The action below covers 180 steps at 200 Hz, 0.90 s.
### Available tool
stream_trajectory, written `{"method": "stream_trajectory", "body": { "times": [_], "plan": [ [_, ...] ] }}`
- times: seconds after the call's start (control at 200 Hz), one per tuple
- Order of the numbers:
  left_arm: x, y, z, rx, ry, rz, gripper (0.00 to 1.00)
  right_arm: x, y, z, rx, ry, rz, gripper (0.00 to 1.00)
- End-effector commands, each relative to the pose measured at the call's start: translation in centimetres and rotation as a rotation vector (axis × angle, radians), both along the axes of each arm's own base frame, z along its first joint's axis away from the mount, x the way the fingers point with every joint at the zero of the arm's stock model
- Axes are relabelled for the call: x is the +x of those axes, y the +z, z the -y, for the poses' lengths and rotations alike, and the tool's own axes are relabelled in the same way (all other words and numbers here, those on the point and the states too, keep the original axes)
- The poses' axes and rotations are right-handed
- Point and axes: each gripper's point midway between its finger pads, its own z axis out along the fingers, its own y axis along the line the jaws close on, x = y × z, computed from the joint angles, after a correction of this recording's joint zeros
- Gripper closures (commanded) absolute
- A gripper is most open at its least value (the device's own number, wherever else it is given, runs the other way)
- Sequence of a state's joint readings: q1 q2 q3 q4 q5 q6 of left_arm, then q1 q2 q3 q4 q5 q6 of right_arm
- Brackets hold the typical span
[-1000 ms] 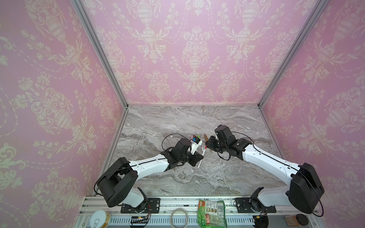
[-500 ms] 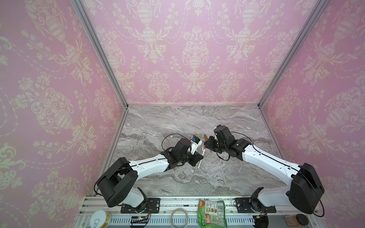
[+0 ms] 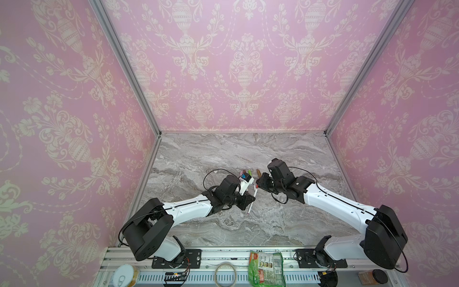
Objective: Insert pens into pen caps
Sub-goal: Put on the pen cap to the pen.
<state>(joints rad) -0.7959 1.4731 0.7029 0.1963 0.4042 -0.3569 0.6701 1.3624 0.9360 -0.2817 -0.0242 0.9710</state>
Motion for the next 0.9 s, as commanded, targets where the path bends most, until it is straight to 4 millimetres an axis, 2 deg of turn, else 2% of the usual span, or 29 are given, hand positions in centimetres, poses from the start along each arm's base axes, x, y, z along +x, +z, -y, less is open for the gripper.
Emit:
{"method": "stream_trajectory", "body": {
  "times": [0.0,0.38,0.52,0.68,0.896],
  "plan": [
    [0.5,1.0,-0.3,-0.021,0.037,0.034,1.00,-0.7,0.0,0.7,-0.023,0.000,0.010,1.00],
    [0.7,1.5,-0.1,-0.041,0.049,0.037,1.00,-1.2,0.2,0.1,-0.034,0.025,0.045,1.00],
    [0.9,2.0,0.1,-0.070,0.064,0.032,1.00,-1.3,0.8,-0.1,-0.041,0.035,0.083,1.00],
    [1.2,3.9,0.6,-0.137,0.087,0.036,1.00,-1.5,1.5,-0.2,-0.053,0.046,0.149,1.00],
    [2.0,6.5,0.6,-0.178,0.110,0.074,1.00,-2.1,1.2,-0.7,-0.056,0.094,0.183,1.00]
  ]
}}
